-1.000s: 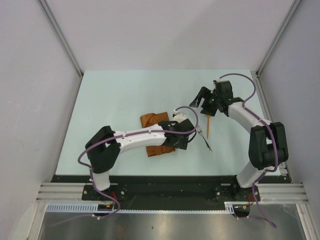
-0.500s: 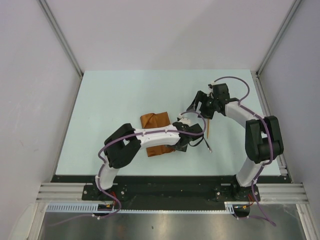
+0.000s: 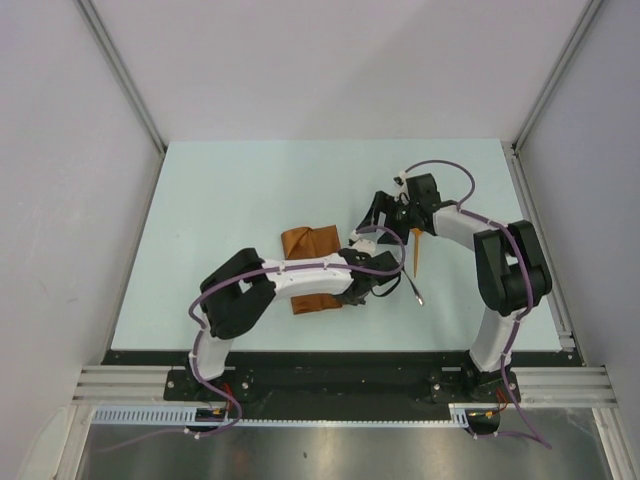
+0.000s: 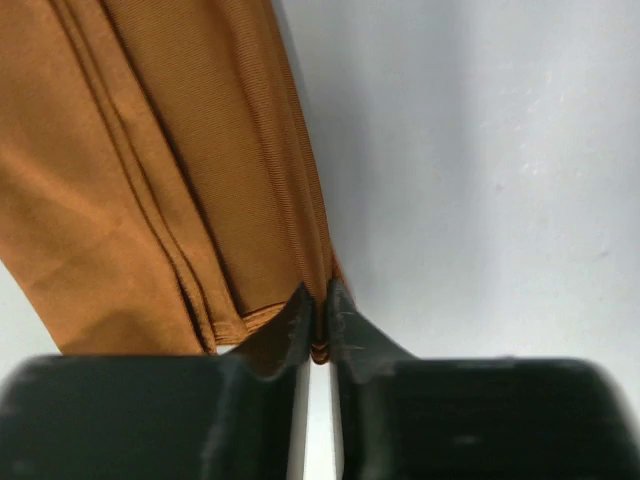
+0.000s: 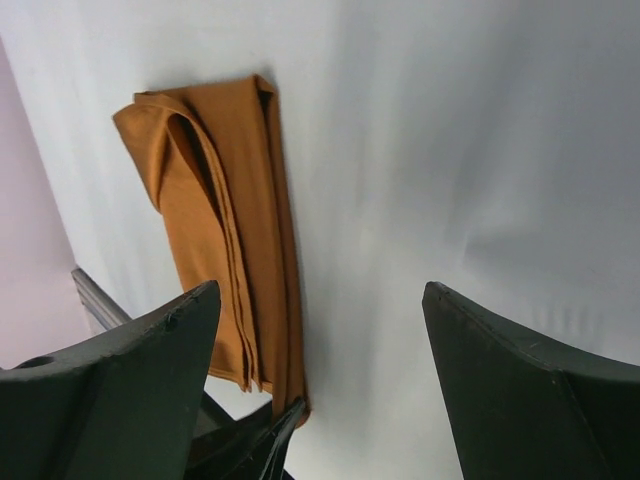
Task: Fold the napkin into a case and place the utensils inside
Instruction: Pick up the 2/3-rectangle-folded napkin from the center of the board.
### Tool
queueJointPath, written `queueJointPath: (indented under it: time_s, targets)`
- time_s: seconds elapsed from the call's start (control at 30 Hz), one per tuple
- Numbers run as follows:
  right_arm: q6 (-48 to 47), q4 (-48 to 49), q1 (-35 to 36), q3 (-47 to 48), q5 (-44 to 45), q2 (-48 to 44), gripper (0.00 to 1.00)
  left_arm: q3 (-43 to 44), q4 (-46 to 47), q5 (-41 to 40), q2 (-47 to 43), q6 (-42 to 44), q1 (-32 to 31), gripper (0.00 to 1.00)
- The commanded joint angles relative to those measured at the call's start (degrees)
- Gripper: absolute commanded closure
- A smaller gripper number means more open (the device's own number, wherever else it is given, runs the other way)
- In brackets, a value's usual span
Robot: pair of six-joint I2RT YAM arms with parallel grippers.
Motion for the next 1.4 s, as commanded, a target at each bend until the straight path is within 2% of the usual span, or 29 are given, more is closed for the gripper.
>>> queueJointPath:
  time_s: [0.0,0.07,0.4,0.73,1.37]
  targets:
    - [3.12,6.75,1.37,-0.66,-4.16,1.18,0.12,-3.93,3.91,1.3,-7.45,0.67,0.86,0.95]
    - [4.63,9.92,2.51,-1.2,-4.86,2.14,0.11,-5.25,5.49,1.56,-10.25,0.85,1.12,1.0]
    - [12.02,18.45,8.31,-4.54,-3.81,4.69,0.11,-15.36,12.43,6.57,-21.17,1.29,3.76,1.0]
    - [14.83,21.7,10.86,-5.24,-3.64,7.42,0.15,-20.02,14.11,8.24,-25.74,0.67,4.82,1.0]
    - [18.61,29.0,11.74,-7.44,-5.48,11.47,0.26,-22.58,14.55,9.3,-28.46,0.32,6.05,1.0]
